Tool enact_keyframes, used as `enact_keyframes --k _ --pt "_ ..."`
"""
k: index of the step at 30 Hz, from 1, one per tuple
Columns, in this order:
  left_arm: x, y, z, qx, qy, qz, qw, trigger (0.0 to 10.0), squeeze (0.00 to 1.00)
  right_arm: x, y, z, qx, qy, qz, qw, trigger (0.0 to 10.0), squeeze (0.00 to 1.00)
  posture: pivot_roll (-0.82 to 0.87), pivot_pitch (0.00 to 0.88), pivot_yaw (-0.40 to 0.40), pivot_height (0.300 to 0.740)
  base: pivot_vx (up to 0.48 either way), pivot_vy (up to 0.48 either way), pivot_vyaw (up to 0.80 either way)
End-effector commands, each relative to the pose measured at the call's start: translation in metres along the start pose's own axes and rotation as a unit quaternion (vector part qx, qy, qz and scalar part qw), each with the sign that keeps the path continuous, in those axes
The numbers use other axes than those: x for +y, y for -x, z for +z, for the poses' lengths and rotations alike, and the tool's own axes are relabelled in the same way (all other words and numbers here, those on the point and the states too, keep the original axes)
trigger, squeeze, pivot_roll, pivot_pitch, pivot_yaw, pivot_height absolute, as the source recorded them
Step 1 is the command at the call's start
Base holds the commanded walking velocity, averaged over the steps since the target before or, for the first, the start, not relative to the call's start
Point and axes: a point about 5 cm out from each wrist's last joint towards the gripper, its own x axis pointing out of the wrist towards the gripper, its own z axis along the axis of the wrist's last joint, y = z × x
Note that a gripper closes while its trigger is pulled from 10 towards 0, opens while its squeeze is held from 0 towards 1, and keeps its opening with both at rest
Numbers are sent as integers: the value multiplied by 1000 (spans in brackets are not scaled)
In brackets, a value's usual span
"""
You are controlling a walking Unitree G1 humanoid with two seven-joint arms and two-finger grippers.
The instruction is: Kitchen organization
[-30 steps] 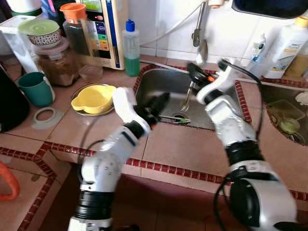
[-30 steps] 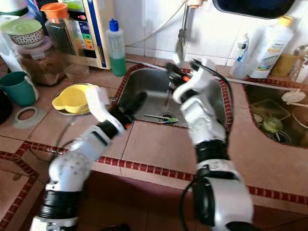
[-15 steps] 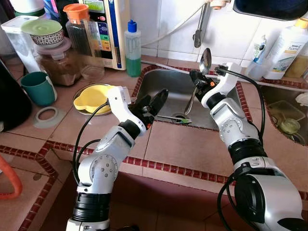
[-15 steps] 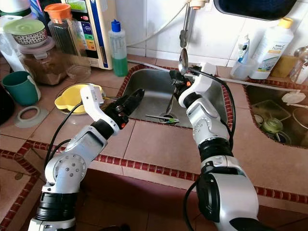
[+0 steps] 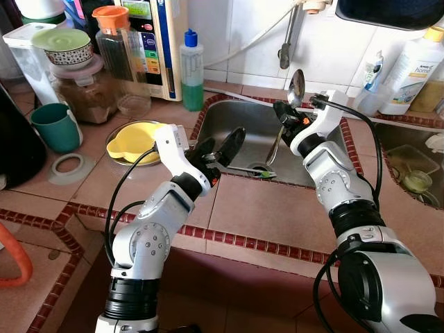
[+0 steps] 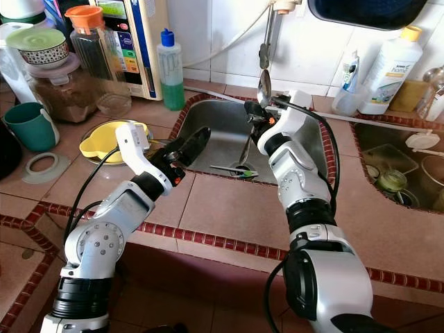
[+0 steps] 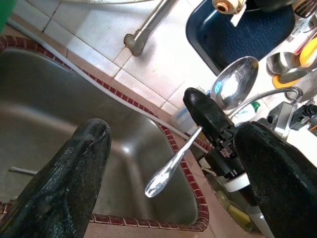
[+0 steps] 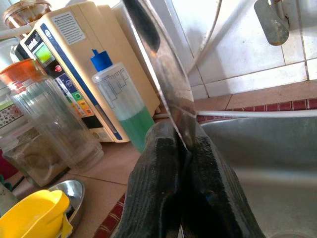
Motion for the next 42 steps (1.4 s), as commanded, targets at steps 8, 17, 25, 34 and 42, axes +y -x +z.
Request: enact_keyframes --k 8,17,25,34,42 --pt "40 37 10 43 -179 80 980 10000 0 -17 9 -24 112 332 10 937 0 0 125 10 55 740 0 0 0" --pt "48 35 20 27 -204 106 973 10000 0 -18 8 -22 100 345 7 933 0 0 113 8 57 740 0 0 0" --pt "50 31 18 29 -221 108 969 10000 0 -26 14 -33 138 404 -9 904 10000 0 104 8 50 740 0 0 0" --pt "49 28 16 24 -225 107 968 10000 0 -32 22 -47 176 400 -17 899 10000 792 107 12 44 740 0 0 0" --pt "50 29 16 23 -227 109 968 10000 0 -30 23 -54 193 397 0 897 10000 1000 110 15 40 740 0 0 0"
